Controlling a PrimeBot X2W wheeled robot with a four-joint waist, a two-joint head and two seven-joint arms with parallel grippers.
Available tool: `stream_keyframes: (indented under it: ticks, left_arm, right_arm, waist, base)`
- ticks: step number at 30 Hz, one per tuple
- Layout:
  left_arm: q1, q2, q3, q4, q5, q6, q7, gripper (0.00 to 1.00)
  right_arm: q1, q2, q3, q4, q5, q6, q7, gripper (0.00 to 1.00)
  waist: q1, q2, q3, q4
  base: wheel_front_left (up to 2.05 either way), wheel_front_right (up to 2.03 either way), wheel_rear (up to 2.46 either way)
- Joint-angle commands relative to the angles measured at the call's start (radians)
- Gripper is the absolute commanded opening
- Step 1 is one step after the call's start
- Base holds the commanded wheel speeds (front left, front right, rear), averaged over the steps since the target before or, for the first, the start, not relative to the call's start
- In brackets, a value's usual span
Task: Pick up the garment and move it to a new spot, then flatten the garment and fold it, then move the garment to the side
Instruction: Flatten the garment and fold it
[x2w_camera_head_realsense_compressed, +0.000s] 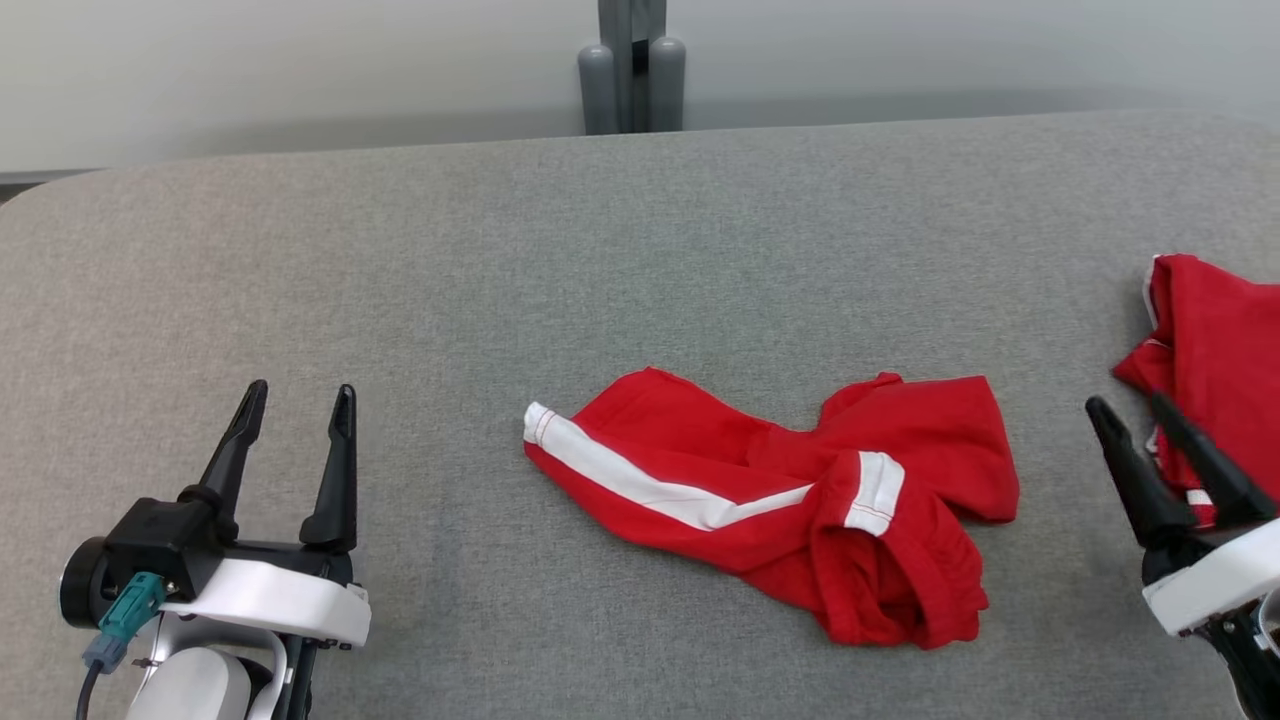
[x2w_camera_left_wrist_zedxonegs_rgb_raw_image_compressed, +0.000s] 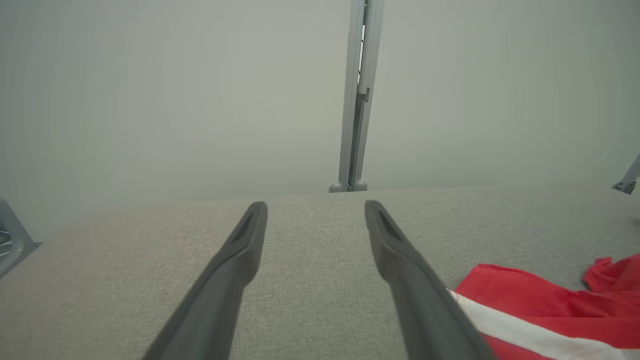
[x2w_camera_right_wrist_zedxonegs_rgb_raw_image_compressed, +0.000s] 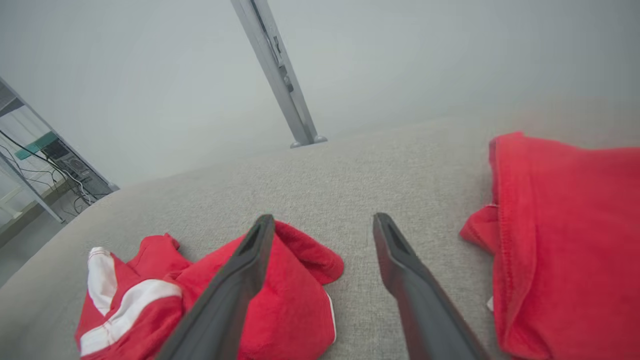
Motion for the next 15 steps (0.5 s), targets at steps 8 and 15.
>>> stream_keyframes:
  ticks: [8, 15]
  left_arm:
    - [0.018, 0.023, 0.007, -0.025, 0.006, 0.019, 0.010, 1.00]
    - [0.029, 0.029, -0.009, -0.040, 0.011, 0.021, 0.020, 1.00]
  right_arm:
    - [0.049, 0.189, -0.321, -0.083, -0.409, 0.000, -0.025, 1.00]
    - [0.135, 0.384, -0.417, -0.246, -0.727, 0.000, 0.035, 1.00]
  waist:
    - [0.0000, 0.0000, -0.030, -0.035]
    - [0.0000, 0.0000, -0.049, -0.040]
  base:
    - [0.00, 0.00, 0.00]
    - [0.00, 0.00, 0.00]
